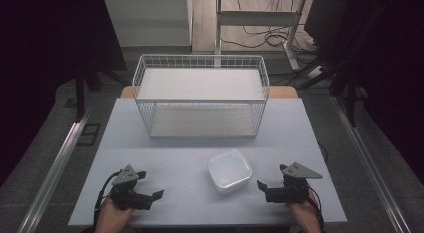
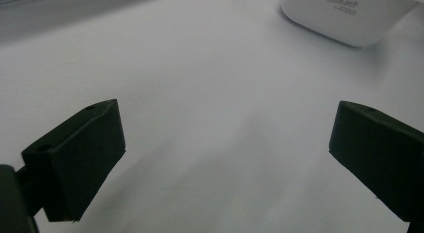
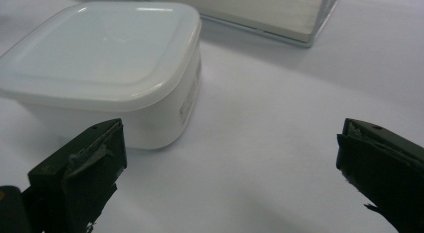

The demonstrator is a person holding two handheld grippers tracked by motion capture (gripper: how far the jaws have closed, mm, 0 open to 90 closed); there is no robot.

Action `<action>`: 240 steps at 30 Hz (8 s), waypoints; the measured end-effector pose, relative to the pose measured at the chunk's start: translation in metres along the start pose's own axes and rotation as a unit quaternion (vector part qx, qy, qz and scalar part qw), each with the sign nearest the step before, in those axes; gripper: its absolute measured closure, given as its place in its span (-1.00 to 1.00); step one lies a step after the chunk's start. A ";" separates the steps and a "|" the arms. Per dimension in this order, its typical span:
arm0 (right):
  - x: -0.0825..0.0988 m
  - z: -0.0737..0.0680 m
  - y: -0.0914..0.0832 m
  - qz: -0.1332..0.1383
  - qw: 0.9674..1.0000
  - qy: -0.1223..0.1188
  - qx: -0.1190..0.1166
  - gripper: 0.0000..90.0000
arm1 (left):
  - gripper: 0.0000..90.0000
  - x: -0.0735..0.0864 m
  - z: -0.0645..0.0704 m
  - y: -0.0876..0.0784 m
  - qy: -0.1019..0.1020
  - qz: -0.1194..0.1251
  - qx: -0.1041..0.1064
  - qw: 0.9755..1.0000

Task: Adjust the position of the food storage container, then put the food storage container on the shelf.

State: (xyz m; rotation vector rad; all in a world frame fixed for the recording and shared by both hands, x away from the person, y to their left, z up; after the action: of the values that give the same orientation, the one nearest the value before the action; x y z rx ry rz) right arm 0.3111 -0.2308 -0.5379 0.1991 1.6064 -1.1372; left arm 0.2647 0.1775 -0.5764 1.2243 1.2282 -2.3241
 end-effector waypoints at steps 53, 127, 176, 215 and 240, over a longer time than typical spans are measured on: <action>-0.041 0.012 0.027 -0.041 0.999 0.010 -0.030 0.63 | 0.39 -0.041 0.053 0.038 0.020 -0.014 0.039 0.999; -0.024 -0.041 0.029 -0.029 0.995 -0.024 -0.090 -0.89 | -0.92 -0.015 0.030 0.025 0.001 -0.047 0.037 0.998; -0.056 -0.083 0.057 -0.119 0.970 0.079 -0.195 0.11 | -0.10 -0.057 0.066 0.060 -0.076 -0.096 0.120 0.985; -0.095 -0.072 0.026 -0.004 0.985 0.077 -0.153 0.75 | 0.79 -0.088 0.066 0.021 -0.089 0.009 0.114 0.989; -0.176 -0.049 0.025 0.047 0.987 0.062 -0.142 0.75 | 0.78 -0.171 0.051 -0.006 -0.066 0.049 0.087 0.993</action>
State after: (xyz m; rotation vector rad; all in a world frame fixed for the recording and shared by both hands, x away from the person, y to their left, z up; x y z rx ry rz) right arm 0.3620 -0.1082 -0.4099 0.1583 1.8288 -0.8244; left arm 0.3387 0.1141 -0.4267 1.1349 0.9185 -2.4377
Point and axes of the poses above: each handheld gripper's, and its own axes: y roughly forward along the jaws, x roughly out of its underside, z roughly to its right, the point moved 7 cm from there along y, roughly forward along the jaws, and after that the axes turned 6 degrees about -y, right-handed, at the moved point
